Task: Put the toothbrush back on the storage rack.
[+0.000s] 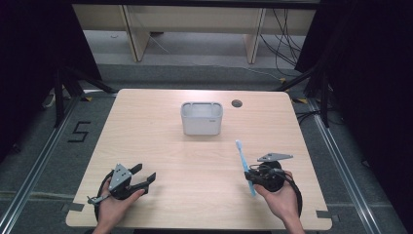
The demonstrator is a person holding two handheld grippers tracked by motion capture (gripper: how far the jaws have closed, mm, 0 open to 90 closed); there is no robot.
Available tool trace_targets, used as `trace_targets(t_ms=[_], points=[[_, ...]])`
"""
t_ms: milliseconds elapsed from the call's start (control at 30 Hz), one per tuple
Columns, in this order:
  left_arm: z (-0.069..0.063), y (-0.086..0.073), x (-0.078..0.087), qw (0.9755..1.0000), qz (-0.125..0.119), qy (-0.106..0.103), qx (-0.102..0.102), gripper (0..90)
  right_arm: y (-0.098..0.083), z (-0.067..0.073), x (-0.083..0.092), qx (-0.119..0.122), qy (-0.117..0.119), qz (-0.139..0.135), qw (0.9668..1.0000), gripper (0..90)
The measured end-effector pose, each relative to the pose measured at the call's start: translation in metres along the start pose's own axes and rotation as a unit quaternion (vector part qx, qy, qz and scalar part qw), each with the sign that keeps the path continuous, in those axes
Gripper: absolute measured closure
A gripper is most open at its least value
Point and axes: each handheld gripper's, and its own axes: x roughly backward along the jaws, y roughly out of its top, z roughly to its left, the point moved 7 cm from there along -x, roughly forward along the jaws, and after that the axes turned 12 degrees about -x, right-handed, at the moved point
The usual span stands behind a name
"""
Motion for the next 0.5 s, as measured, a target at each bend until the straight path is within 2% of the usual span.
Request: trace_targets(t_ms=[67, 100, 133, 167, 200, 233, 333, 367, 433, 467, 500], points=[[0.0, 0.0, 0.0, 1.0, 0.0, 0.0, 0.0, 33.6, -0.0009, 0.0007, 0.0011, -0.002, 0.008, -0.014, 0.9999, 79.3], [0.0001, 0.0, 0.0001, 1.0, 0.0, 0.0, -0.001, 33.6, -0.0001, -0.0014, 0.0017, 0.012, 0.003, -0.026, 0.9996, 79.3], [0.0, 0.0, 0.0001, 1.0, -0.001, 0.0, 0.0, 33.6, 0.0001, -0.0001, 0.0015, 0.007, 0.007, -0.04, 0.9992, 79.2], [0.0, 0.0, 0.0001, 1.0, -0.001, 0.0, 0.0, 33.6, 0.0017, -0.0024, 0.0016, 0.025, 0.016, -0.051, 0.9983, 79.2], [-0.0003, 0.0001, 0.0001, 1.0, -0.001, -0.001, -0.001, 33.6, 0.0, 0.0003, 0.0032, 0.004, 0.011, -0.058, 0.9983, 79.2], [-0.0003, 0.0001, 0.0, 1.0, -0.001, 0.001, -0.001, 33.6, 0.0025, -0.0029, 0.0032, 0.034, 0.012, -0.073, 0.9967, 79.2], [-0.0003, 0.0001, 0.0001, 1.0, -0.001, 0.0, -0.001, 33.6, 0.0035, -0.0038, 0.003, 0.045, 0.016, -0.101, 0.9938, 79.2], [-0.0002, 0.0001, 0.0, 1.0, -0.001, 0.0, -0.001, 33.6, 0.0035, -0.0029, 0.003, 0.039, 0.022, -0.113, 0.9926, 79.2], [-0.0003, 0.0, -0.0001, 1.0, 0.0, -0.001, -0.001, 33.6, 0.0042, -0.0038, 0.003, 0.043, 0.028, -0.13, 0.9902, 79.2], [-0.0004, 0.0, 0.0, 1.0, 0.0, -0.001, -0.001, 33.6, 0.0039, -0.0015, 0.0023, 0.025, 0.035, -0.142, 0.9889, 79.2], [-0.0004, 0.0, 0.0, 1.0, 0.0, -0.001, -0.001, 33.6, 0.0039, -0.0015, 0.0023, 0.025, 0.035, -0.142, 0.9889, 79.2]])
